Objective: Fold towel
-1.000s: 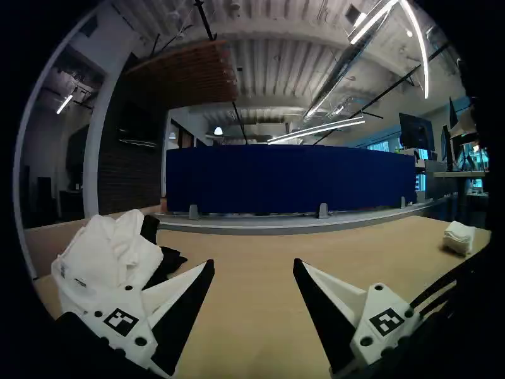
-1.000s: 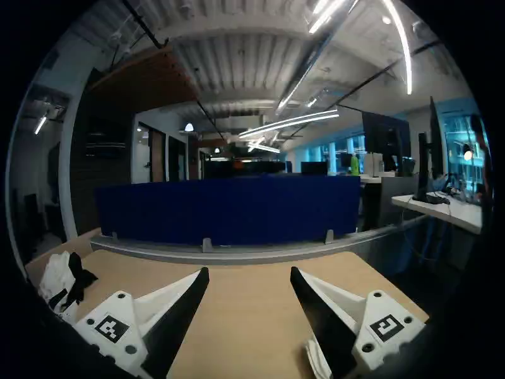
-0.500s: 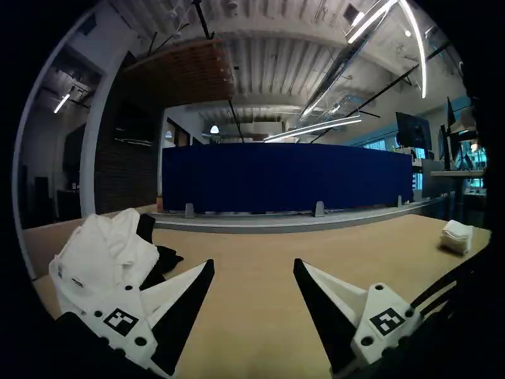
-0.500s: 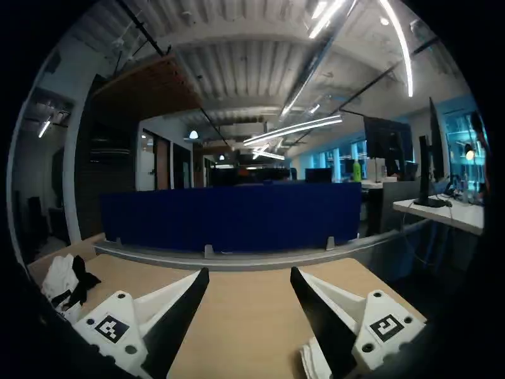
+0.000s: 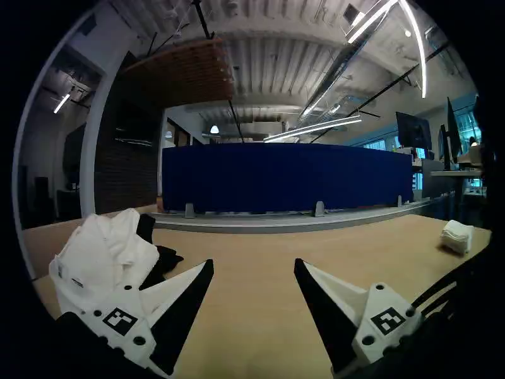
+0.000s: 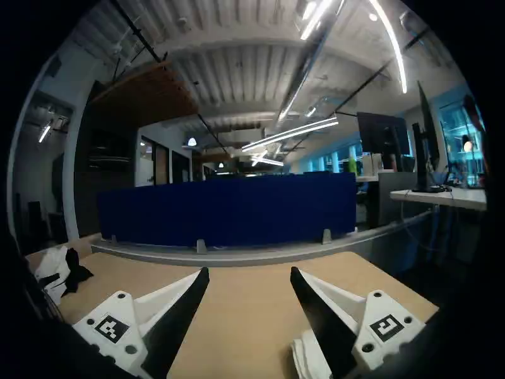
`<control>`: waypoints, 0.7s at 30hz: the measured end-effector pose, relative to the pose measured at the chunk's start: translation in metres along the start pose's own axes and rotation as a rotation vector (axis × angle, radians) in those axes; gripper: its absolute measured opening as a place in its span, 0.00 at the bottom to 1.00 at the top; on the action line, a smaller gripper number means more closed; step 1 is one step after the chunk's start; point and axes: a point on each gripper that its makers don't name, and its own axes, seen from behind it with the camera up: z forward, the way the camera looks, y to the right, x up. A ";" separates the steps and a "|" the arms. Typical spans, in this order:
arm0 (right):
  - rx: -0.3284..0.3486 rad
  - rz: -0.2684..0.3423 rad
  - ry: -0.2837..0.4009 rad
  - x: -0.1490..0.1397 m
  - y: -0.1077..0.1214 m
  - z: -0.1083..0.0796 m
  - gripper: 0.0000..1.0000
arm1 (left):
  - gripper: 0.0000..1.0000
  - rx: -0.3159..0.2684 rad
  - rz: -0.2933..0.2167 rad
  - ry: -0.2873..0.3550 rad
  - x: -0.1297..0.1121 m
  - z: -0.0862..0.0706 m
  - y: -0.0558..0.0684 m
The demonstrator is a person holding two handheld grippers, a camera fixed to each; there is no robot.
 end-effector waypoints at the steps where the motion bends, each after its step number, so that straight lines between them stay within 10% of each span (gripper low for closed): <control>1: -0.002 0.007 -0.002 -0.007 0.002 0.000 1.00 | 0.94 0.000 0.000 0.000 0.000 0.000 0.000; 21: -0.003 0.043 -0.010 -0.111 0.024 0.000 1.00 | 0.95 0.000 0.000 0.000 0.001 -0.001 -0.002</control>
